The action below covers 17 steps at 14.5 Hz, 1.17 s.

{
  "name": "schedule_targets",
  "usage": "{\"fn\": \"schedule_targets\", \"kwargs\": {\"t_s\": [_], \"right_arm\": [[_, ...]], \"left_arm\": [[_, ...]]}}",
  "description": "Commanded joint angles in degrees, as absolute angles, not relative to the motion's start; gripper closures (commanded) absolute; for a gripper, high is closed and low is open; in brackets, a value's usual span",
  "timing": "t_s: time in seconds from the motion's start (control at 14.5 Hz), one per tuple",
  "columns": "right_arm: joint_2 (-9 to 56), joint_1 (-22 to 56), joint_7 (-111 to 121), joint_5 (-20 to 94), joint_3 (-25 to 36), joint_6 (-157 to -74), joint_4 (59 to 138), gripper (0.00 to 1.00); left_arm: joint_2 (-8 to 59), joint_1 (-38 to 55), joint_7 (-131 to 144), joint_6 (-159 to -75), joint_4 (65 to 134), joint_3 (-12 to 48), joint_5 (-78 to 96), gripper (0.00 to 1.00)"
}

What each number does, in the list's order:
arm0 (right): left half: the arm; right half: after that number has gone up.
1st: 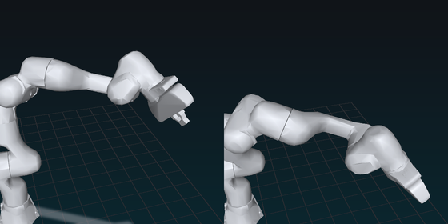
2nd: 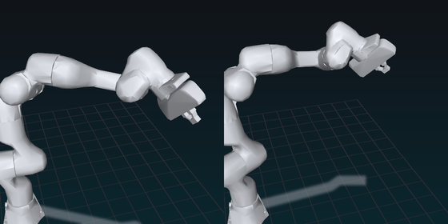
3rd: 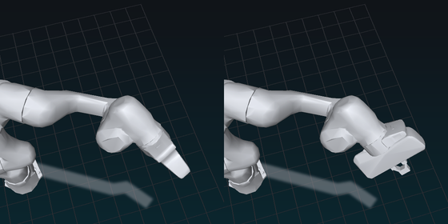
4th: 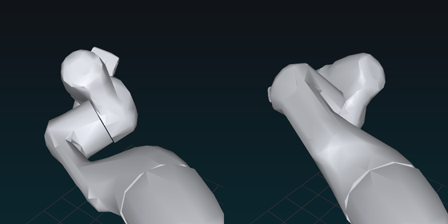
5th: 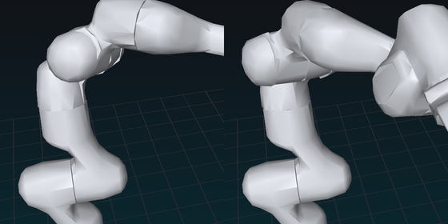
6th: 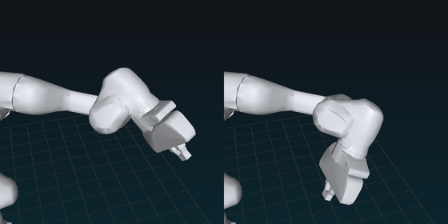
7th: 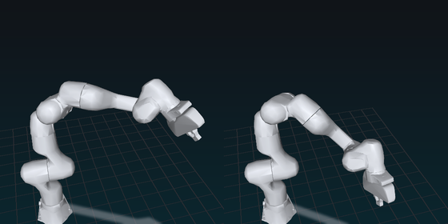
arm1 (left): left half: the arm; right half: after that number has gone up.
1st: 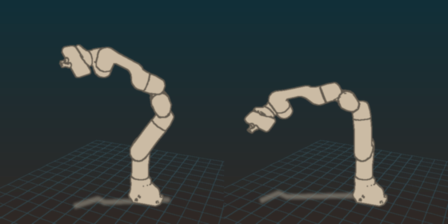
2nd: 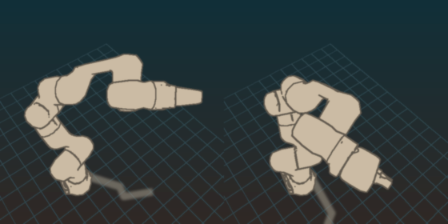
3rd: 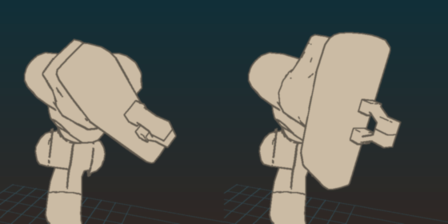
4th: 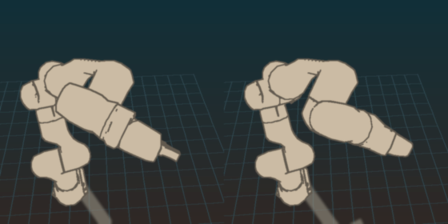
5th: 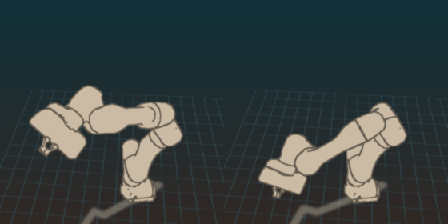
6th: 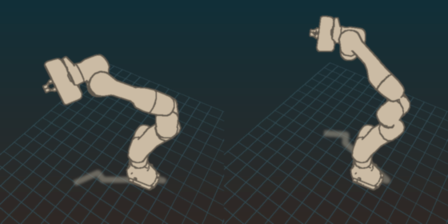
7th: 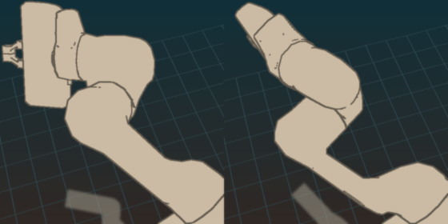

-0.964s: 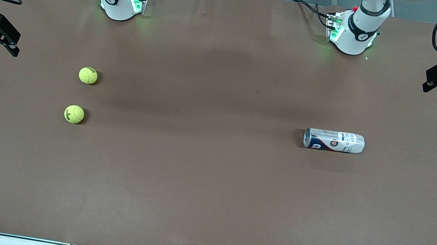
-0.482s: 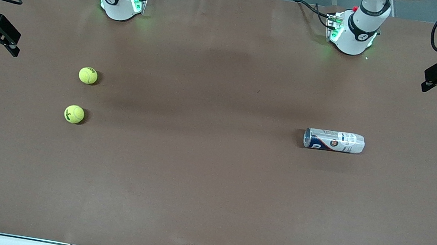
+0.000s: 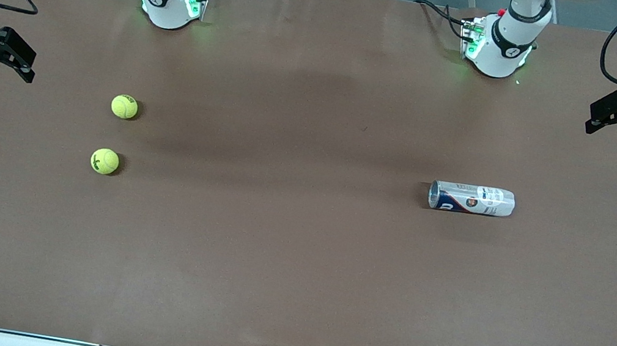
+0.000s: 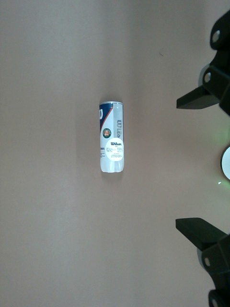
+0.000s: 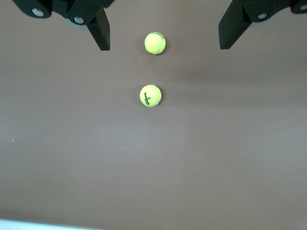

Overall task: Insert tennis ball vertically with right arm
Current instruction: 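Move the right gripper toward the balls while the left gripper approaches the can, then grasp a tennis ball with the right gripper while the left gripper grasps the can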

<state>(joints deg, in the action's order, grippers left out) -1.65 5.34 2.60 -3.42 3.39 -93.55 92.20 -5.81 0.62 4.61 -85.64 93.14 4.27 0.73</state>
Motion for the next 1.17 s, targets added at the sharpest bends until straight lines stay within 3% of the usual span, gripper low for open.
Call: {"fn": "schedule_targets", "kwargs": {"t_s": [0.0,0.34,0.62,1.1], "right_arm": [[-2.8,3.0,2.5,-4.3,3.1,-95.0,97.8,0.0],[-2.8,2.1,2.4,-4.2,3.1,-102.0,109.0,0.0],[-2.6,2.2,2.3,-2.8,3.0,-114.1,119.9,0.0],[5.5,1.7,2.3,-2.6,3.0,-120.6,121.6,0.0]], "left_arm": [[-5.2,0.6,5.4,-86.1,93.1,4.5,0.8,0.0],[-2.1,0.4,5.9,-89.8,93.5,4.3,0.4,0.0],[0.2,0.7,12.3,-93.6,94.3,4.6,-2.5,0.0],[-0.3,0.4,21.2,-104.0,104.6,4.6,-6.8,0.0]]}}
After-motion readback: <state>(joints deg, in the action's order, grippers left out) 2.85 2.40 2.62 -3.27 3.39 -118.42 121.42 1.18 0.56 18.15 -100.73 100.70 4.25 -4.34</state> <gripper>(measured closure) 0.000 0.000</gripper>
